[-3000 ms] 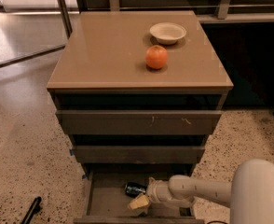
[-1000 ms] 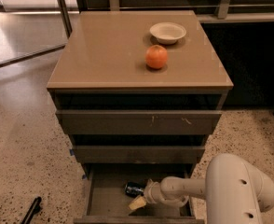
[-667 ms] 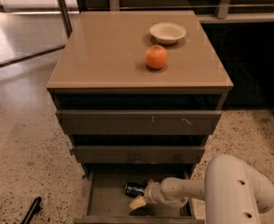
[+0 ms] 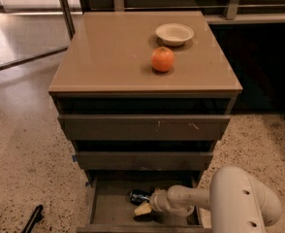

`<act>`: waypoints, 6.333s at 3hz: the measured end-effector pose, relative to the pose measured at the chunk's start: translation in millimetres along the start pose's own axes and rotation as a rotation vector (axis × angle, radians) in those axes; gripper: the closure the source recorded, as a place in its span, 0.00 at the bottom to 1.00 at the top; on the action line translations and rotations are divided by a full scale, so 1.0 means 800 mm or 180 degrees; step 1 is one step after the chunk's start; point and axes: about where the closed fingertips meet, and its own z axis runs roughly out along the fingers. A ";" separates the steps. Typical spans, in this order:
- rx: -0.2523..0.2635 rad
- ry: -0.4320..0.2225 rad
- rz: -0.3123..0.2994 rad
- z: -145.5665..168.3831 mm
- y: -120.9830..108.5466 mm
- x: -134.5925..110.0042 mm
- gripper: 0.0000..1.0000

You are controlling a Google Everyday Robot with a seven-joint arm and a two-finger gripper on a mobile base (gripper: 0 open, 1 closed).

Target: Pick pepsi can from bottom drawer and place on counter

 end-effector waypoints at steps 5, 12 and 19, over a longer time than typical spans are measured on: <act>-0.0031 0.0103 0.0132 0.020 0.001 0.009 0.89; -0.0727 0.0203 0.0695 -0.080 -0.031 -0.018 1.00; -0.0224 -0.0238 0.0459 -0.295 0.082 -0.066 1.00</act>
Offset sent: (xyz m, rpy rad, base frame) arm -0.0019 0.0076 -0.0389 -0.0323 0.0813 -0.0239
